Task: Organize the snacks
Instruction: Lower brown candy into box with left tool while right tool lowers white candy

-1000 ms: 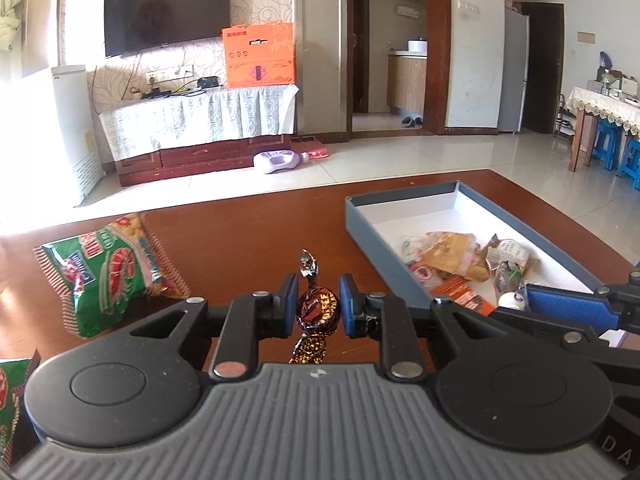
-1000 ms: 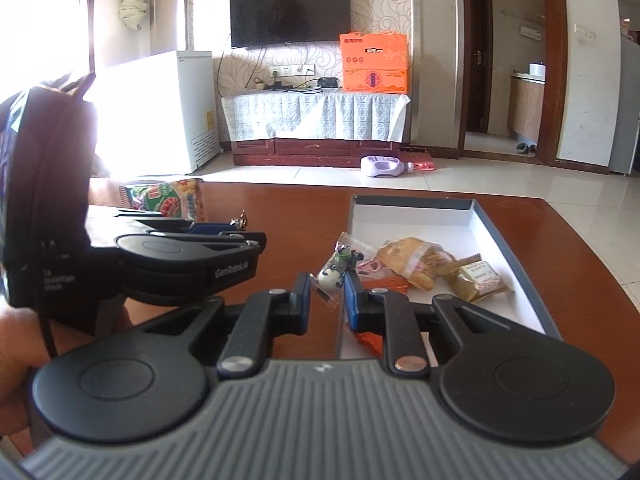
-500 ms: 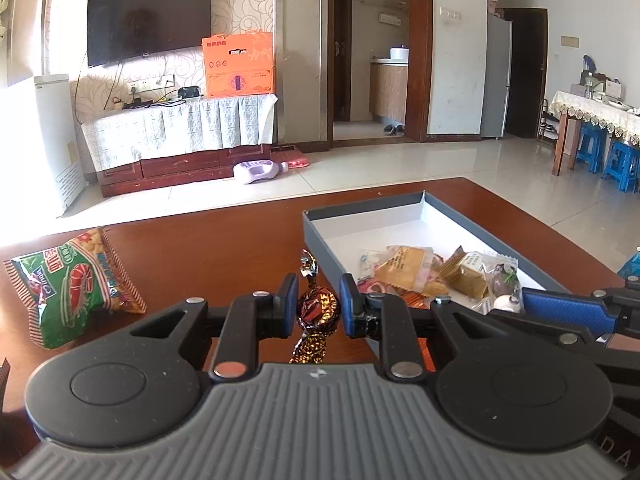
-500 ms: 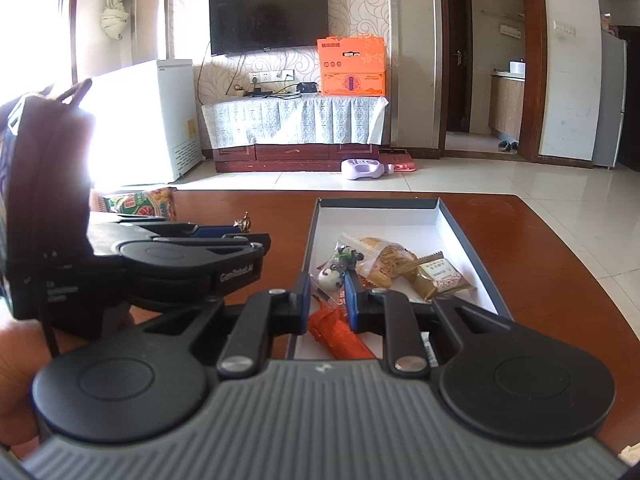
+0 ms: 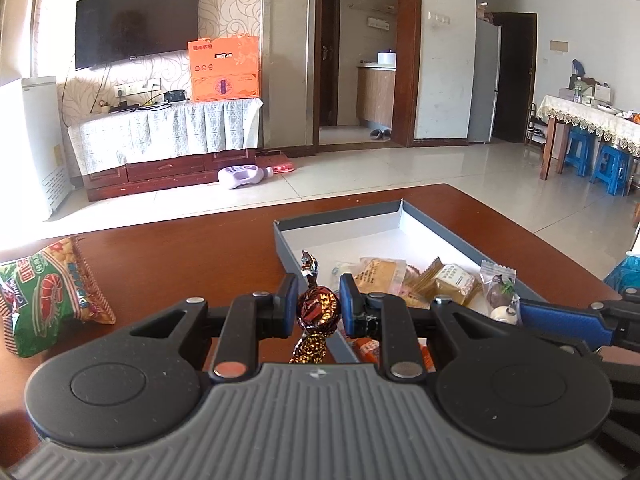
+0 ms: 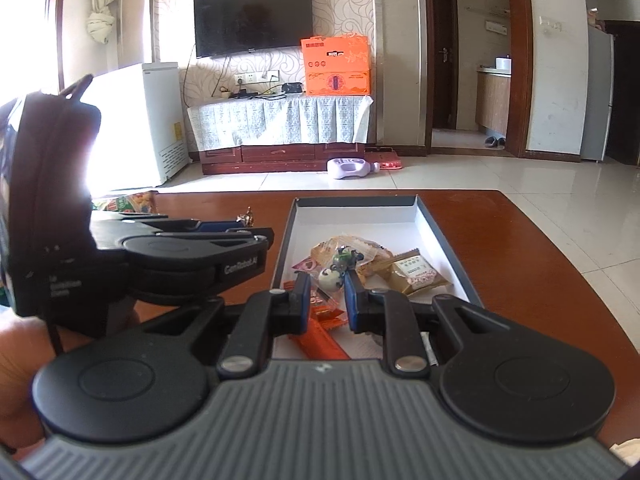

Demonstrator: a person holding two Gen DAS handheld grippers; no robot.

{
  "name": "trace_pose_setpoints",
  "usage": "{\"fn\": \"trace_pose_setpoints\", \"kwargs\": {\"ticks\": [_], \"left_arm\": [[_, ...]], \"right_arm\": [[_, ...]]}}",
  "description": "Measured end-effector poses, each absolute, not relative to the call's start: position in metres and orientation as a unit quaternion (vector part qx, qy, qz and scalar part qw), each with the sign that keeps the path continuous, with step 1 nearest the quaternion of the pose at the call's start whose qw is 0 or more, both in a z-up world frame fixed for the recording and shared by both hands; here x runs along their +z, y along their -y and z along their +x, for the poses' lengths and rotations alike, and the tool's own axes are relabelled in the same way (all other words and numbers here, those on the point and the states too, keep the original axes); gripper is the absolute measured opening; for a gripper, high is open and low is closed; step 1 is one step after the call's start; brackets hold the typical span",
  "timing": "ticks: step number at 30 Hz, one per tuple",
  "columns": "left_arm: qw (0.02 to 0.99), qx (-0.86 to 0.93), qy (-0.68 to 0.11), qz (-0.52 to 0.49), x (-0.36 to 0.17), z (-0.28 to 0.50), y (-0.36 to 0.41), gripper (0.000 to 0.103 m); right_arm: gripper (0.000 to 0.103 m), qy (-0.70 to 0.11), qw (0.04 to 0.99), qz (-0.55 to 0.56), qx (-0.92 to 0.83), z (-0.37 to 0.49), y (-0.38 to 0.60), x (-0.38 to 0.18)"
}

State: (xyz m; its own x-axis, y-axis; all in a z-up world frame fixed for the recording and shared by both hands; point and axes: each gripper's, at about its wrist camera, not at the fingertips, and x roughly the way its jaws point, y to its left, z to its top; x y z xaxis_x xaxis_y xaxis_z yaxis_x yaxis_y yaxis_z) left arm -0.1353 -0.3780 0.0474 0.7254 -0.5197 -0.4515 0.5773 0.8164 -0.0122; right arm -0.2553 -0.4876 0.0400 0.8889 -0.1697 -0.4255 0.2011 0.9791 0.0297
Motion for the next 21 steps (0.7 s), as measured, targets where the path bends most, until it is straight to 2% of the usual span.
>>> {"fn": "trace_pose_setpoints", "kwargs": {"ticks": [21], "left_arm": [[0.918,-0.327,-0.212,0.072,0.038,-0.115,0.426,0.026]], "right_arm": [[0.021,-0.212,0.967,0.024,-0.138,-0.252,0.502,0.036]]}}
